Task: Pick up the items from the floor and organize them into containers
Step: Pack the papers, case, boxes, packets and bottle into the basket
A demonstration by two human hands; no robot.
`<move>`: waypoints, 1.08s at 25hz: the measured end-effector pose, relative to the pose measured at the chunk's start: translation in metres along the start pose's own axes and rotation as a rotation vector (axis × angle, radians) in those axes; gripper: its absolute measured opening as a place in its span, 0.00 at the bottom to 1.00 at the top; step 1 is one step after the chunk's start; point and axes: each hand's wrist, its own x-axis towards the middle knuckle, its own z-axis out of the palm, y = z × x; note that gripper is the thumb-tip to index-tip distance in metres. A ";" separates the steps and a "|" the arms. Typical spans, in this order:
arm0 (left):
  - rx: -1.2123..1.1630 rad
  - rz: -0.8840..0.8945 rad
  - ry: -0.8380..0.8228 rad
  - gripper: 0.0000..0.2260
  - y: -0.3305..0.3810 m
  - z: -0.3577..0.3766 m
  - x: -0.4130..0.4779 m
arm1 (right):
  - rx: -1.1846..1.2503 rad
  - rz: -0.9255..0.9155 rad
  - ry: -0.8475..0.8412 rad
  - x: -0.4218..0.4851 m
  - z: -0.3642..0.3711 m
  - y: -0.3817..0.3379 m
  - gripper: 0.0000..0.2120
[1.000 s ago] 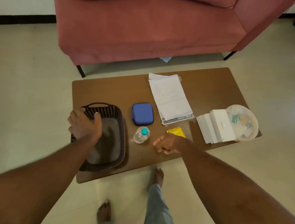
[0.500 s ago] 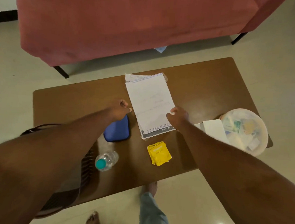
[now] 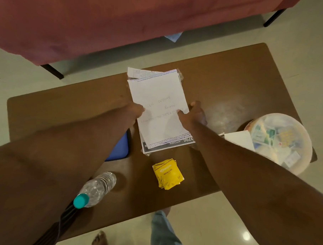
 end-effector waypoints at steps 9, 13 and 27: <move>0.027 0.077 0.104 0.27 -0.019 -0.001 0.015 | 0.147 0.077 0.032 -0.005 0.013 -0.007 0.19; -0.092 0.234 0.104 0.29 -0.018 -0.012 0.007 | 0.296 0.087 0.042 -0.012 0.009 -0.015 0.14; -0.276 0.348 -0.096 0.28 0.017 -0.118 -0.104 | 0.730 -0.016 -0.142 -0.086 -0.041 -0.076 0.17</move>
